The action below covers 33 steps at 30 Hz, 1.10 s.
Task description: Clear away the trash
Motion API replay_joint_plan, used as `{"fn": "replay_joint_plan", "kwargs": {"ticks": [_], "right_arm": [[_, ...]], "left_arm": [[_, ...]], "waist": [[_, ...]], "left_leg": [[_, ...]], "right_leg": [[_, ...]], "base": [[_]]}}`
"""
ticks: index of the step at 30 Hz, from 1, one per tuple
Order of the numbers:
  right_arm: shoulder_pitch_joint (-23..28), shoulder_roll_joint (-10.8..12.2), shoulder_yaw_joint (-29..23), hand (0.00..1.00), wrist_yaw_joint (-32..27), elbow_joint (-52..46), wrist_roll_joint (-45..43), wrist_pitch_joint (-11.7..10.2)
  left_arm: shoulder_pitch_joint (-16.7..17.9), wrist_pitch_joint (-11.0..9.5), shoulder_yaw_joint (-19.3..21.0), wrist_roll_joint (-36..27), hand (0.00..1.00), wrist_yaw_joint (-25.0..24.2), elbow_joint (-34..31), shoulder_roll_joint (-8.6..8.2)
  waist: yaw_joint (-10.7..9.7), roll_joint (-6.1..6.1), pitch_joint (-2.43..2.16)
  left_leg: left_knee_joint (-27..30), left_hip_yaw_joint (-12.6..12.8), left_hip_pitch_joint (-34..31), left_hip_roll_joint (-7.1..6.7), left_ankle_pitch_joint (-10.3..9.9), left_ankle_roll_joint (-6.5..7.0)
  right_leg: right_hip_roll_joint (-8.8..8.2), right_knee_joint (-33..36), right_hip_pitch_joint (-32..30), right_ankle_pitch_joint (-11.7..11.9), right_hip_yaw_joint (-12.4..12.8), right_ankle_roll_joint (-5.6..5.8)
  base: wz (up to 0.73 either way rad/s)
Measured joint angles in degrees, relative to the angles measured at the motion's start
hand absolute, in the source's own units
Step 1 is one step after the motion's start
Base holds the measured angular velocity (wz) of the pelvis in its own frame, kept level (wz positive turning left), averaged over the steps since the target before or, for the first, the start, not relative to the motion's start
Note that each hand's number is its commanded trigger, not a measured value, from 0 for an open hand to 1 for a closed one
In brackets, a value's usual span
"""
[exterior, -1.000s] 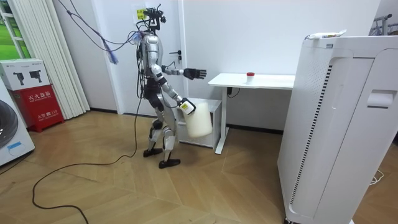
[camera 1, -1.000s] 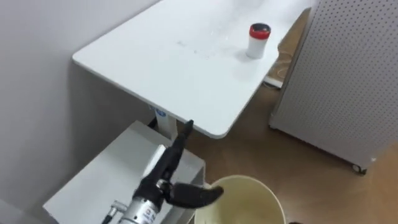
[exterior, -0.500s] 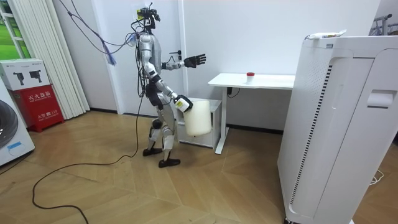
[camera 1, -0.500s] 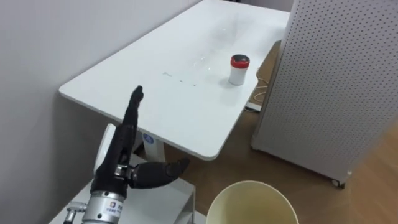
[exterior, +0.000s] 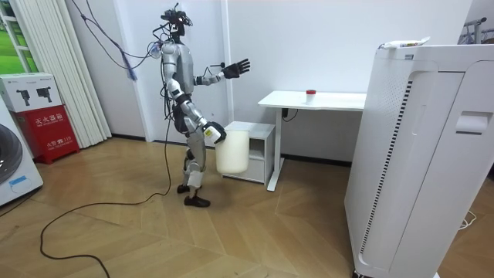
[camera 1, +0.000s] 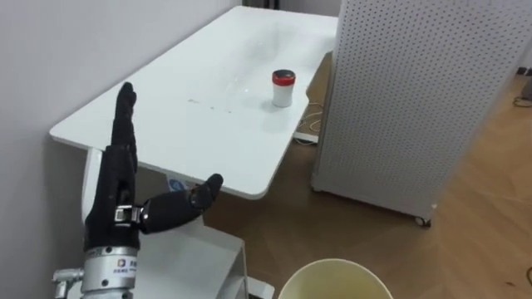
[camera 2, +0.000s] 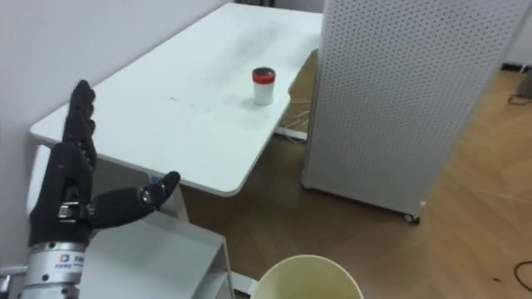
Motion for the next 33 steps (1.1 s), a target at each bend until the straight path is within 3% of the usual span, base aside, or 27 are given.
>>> {"fn": "replay_joint_plan", "kwargs": {"ticks": [1, 4, 8, 12, 15, 17, 18, 19, 21, 23, 24, 25, 26, 27, 28, 29, 31, 33], "right_arm": [[0.0, 0.2, 0.3, 1.0, 0.6, 0.0, -0.7, 0.0], [0.1, 0.1, 0.3, 1.0, 0.8, -1.4, -1.0, 0.0], [0.3, -0.1, -0.4, 1.0, 0.7, -1.9, -1.4, 0.0], [0.5, -0.1, -0.3, 1.0, 0.9, -2.6, -2.4, 0.0], [0.9, -0.1, -0.2, 1.0, 1.8, -4.7, -4.5, 0.0], [1.2, -0.1, -0.2, 1.0, 2.1, -5.2, -5.9, 0.0], [1.8, -0.2, -0.4, 1.0, 2.1, -5.3, -6.2, 0.0], [2.2, -0.4, -0.4, 1.0, 1.9, -5.3, -6.1, 0.1], [2.2, -0.6, -0.3, 1.0, 1.4, -5.3, -5.5, 0.1], [2.2, -0.7, -0.4, 1.0, 0.1, -5.2, -5.7, 0.3], [2.2, -0.8, -0.4, 1.0, -0.1, -5.2, -5.7, 0.4], [2.2, -0.8, -0.3, 1.0, -0.4, -5.2, -5.6, 0.5], [2.3, -0.7, -0.3, 1.0, -0.3, -5.3, -5.6, 1.1], [2.4, -0.7, -0.3, 1.0, -0.3, -5.3, -5.6, 1.3], [2.4, -0.9, -0.4, 1.0, -0.3, -5.3, -5.6, 1.4], [2.4, -0.9, -0.4, 1.0, -0.3, -5.4, -5.7, 1.4], [2.5, -0.9, -0.3, 1.0, -0.3, -5.4, -5.7, 1.4], [2.6, -0.8, -0.3, 1.0, -0.3, -5.5, -5.6, 1.3]], "left_arm": [[0.0, -0.1, -0.2, 0.1, 0.0, -0.2, 0.0, 0.0], [0.0, -0.1, -0.6, 0.0, 0.0, -0.3, 0.0, 0.0], [0.7, -0.1, -1.0, 0.6, 0.0, 0.5, 0.1, 0.09], [0.9, -0.1, -1.3, 0.5, 0.0, 2.0, 1.4, 0.07], [1.9, -0.2, -1.4, 0.5, 0.0, 2.4, 1.5, 0.05], [2.0, -0.3, -1.4, 0.5, 0.0, 2.3, 2.1, 0.0], [2.0, -0.4, -1.7, 0.5, 0.0, 2.3, 2.6, -0.16], [2.0, -0.6, -1.8, 0.5, 0.0, 2.3, 3.6, -0.35], [2.0, -0.6, -1.8, 0.0, 0.0, 2.4, 4.4, -0.56], [2.0, -0.7, -1.8, 0.2, 0.0, 2.5, 4.5, -0.9], [2.0, -0.7, -1.7, 0.1, 0.0, 2.6, 4.5, -1.03], [2.0, -0.9, -1.7, 0.2, 0.0, 2.6, 4.5, -1.09], [2.1, -1.2, -1.7, 0.3, 0.0, 2.5, 4.6, -1.14], [2.2, -1.2, -1.7, 0.3, 0.0, 2.4, 4.7, -1.22], [2.3, -1.8, -1.6, 0.4, 0.0, 2.4, 5.3, -1.4], [2.3, -1.8, -1.6, 0.4, 0.0, 2.3, 5.5, -1.4], [2.4, -1.9, -1.6, 0.4, 0.0, 2.2, 5.5, -1.44], [3.1, -1.9, -1.4, 0.4, 0.0, 1.7, 5.5, -1.42]], "waist": [[-0.6, -0.25, 0.05], [-1.6, -1.24, 0.52], [-3.3, -1.42, 0.47], [-2.5, -1.31, 0.54], [-2.4, -0.92, 0.49], [-3.0, -0.46, 0.48], [-3.0, -0.34, 0.4], [-3.0, -0.16, 0.2], [-2.5, -0.62, 0.52], [-1.0, -0.93, 0.71], [-0.6, -0.82, 0.64], [0.2, -0.8, 0.61], [0.5, -0.9, 0.62], [0.9, -0.84, 0.39], [1.2, -0.58, -0.01], [1.2, -0.59, -0.3], [1.7, -1.47, 0.19], [2.3, -2.36, 0.14]], "left_leg": [[-0.2, -1.1, 0.1, 0.36, 0.0, -0.01], [-0.3, -0.5, 0.1, 0.72, 0.1, -0.15], [0.3, -0.3, 0.0, 1.31, 0.1, -0.16], [4.8, 1.5, -0.1, 2.12, 0.1, -0.23], [13.7, -0.4, -1.9, 3.24, -0.1, -0.5], [23.6, -2.8, -5.9, 4.32, 0.8, -1.43], [29.1, -5.8, -8.8, 4.27, 2.3, -1.6], [30.5, -7.9, -11.1, 3.74, 1.9, -1.15], [29.4, -9.5, -15.6, 2.84, 1.5, -0.55], [21.2, -12.4, -20.7, 0.17, 2.3, -1.08], [17.9, -13.0, -21.8, -0.28, 3.0, -1.46], [11.1, -13.9, -23.2, -0.65, 5.8, -1.58], [5.3, -15.9, -24.3, -1.74, 10.0, -1.65], [3.5, -17.0, -24.4, -2.39, 12.0, -1.75], [1.9, -18.1, -23.9, -3.2, 15.5, -1.41], [1.7, -18.0, -23.5, -3.76, 17.1, -0.34], [2.8, -17.2, -23.0, -4.62, 18.1, 1.21], [4.7, -16.1, -23.1, -5.78, 16.9, 2.48]], "right_leg": [[0.61, -1.4, 0.7, 0.6, -0.1, -0.15], [1.19, -2.5, 0.8, 1.5, -0.2, -0.31], [1.16, -2.2, 0.6, 1.6, -0.6, -0.31], [1.04, -1.7, 1.0, 1.6, -3.6, -1.05], [0.89, -1.1, 2.5, 0.6, -3.8, -2.53], [1.65, -0.9, 3.3, -0.1, -3.2, -3.21], [2.12, -0.2, 3.7, -0.8, -1.9, -3.49], [2.43, 0.1, 4.0, -1.5, -0.7, -3.63], [2.41, -0.2, 4.4, -1.8, 0.7, -3.78], [2.39, -0.2, 4.7, -2.3, 3.4, -3.94], [2.33, -0.2, 4.7, -2.5, 3.7, -3.92], [2.24, 0.3, 4.7, -3.2, 4.5, -3.61], [2.14, 1.0, 4.7, -4.3, 5.5, -3.02], [2.11, 1.4, 4.8, -5.0, 6.1, -2.69], [2.03, 2.0, 4.8, -6.2, 7.2, -1.57], [1.85, 1.8, 4.9, -6.6, 8.0, -0.44], [0.58, 1.8, 5.6, -7.5, 8.0, -0.13], [-0.86, 1.8, 6.0, -8.5, 7.6, 0.88]], "base": [[-0.08], [-0.11], [-0.04], [-0.42], [-0.63], [-0.3], [-0.28], [-0.39], [-0.39], [-0.58], [-0.64], [-0.5], [-0.45], [-0.4], [-0.31], [-0.26], [-0.2], [-0.21]]}}
